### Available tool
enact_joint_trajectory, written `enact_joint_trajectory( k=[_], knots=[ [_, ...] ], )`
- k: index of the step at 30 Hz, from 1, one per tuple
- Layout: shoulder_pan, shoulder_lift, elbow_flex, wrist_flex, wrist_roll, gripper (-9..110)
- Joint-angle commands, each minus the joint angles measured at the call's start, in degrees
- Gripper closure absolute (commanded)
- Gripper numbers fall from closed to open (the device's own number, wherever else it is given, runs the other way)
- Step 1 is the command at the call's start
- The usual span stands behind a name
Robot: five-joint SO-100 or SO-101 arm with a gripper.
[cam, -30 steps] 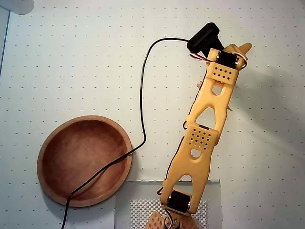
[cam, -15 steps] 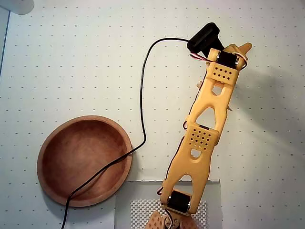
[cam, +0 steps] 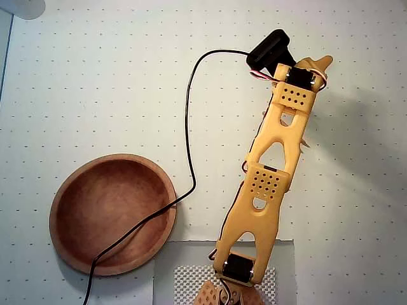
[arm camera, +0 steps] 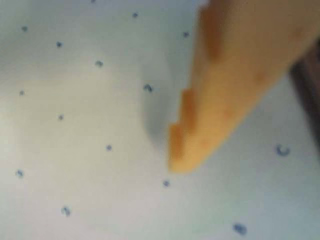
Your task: Grasp a clothespin and put it in the bowl.
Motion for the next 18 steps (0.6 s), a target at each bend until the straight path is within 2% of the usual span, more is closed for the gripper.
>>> enact_joint_trajectory(
  k=[1,8,18],
  knots=[
    [-2.9,3.9,-3.6,-0.6,-0.4,58],
    [-9.3,3.5,-3.3,-0.6,-0.4,58],
    [-12.6,3.3,-3.0,-0.6,-0.3,58]
  ],
)
